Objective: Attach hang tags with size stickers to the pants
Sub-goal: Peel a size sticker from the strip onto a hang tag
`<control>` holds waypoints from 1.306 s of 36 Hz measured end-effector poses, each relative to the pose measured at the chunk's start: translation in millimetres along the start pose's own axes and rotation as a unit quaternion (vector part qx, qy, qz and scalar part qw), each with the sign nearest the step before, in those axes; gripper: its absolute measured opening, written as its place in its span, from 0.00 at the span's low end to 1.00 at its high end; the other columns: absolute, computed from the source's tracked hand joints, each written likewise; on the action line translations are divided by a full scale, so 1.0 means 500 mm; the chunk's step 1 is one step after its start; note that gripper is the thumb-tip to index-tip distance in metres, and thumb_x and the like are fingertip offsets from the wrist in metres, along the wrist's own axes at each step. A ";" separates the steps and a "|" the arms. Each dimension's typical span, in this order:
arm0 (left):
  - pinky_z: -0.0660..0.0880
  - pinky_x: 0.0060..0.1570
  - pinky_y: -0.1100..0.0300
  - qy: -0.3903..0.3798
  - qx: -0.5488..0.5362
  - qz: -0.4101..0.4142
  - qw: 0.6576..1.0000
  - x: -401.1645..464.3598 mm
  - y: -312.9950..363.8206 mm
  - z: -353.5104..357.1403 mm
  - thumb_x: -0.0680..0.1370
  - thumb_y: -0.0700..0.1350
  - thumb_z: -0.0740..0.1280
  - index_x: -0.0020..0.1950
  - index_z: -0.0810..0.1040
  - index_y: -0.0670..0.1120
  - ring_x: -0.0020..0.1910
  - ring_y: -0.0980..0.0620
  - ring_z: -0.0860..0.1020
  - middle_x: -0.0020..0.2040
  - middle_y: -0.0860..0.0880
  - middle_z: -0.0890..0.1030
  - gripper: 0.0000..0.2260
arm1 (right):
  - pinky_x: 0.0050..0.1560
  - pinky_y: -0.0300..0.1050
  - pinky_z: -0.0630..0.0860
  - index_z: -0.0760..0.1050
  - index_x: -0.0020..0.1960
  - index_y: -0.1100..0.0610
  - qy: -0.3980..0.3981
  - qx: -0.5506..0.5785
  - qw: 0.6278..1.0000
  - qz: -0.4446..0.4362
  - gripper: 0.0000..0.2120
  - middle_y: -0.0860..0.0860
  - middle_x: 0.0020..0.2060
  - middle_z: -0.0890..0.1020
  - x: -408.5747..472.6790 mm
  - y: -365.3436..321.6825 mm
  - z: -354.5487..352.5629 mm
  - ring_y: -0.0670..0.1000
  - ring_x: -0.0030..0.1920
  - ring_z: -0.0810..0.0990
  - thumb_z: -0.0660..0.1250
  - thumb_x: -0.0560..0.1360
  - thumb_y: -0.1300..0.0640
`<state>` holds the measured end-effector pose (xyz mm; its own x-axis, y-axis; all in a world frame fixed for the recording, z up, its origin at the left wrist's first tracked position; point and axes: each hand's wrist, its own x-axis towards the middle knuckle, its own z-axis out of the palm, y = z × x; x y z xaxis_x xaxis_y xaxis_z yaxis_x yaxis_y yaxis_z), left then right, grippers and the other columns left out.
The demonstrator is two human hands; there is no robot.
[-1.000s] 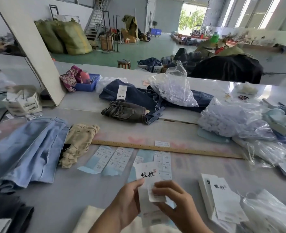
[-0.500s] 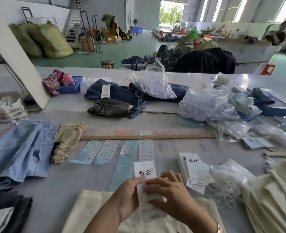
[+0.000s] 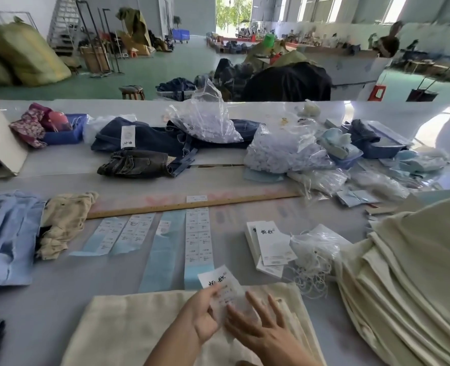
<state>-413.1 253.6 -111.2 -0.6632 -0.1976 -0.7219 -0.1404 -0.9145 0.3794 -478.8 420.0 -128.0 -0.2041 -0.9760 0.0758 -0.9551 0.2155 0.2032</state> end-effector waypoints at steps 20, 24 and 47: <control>0.75 0.40 0.50 0.165 0.212 0.088 0.959 0.040 -0.107 -0.099 0.74 0.26 0.64 0.52 0.76 0.34 0.37 0.41 0.77 0.41 0.35 0.80 0.09 | 0.47 0.43 0.75 0.78 0.56 0.42 -0.105 0.157 0.910 0.368 0.11 0.48 0.55 0.81 0.000 0.285 0.218 0.53 0.54 0.80 0.60 0.77 0.49; 0.76 0.27 0.59 0.190 0.231 0.096 0.949 0.047 -0.111 -0.113 0.75 0.27 0.63 0.49 0.77 0.36 0.31 0.45 0.78 0.33 0.40 0.80 0.07 | 0.41 0.42 0.72 0.79 0.51 0.43 -0.097 0.119 0.918 0.366 0.11 0.48 0.50 0.82 0.006 0.285 0.231 0.51 0.49 0.82 0.58 0.77 0.49; 0.77 0.45 0.57 -0.073 0.232 0.029 0.969 0.019 -0.152 0.029 0.78 0.43 0.63 0.45 0.86 0.43 0.42 0.47 0.81 0.48 0.42 0.84 0.12 | 0.23 0.33 0.61 0.76 0.31 0.56 -0.055 0.660 0.674 0.328 0.18 0.45 0.21 0.70 0.045 0.212 -0.025 0.42 0.21 0.64 0.58 0.77 0.66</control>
<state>-419.3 326.3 -138.3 -0.7719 -0.1602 -0.6153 -0.3939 -0.6391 0.6606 -582.1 421.2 -92.5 -0.6202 -0.6964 -0.3610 0.0045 0.4570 -0.8895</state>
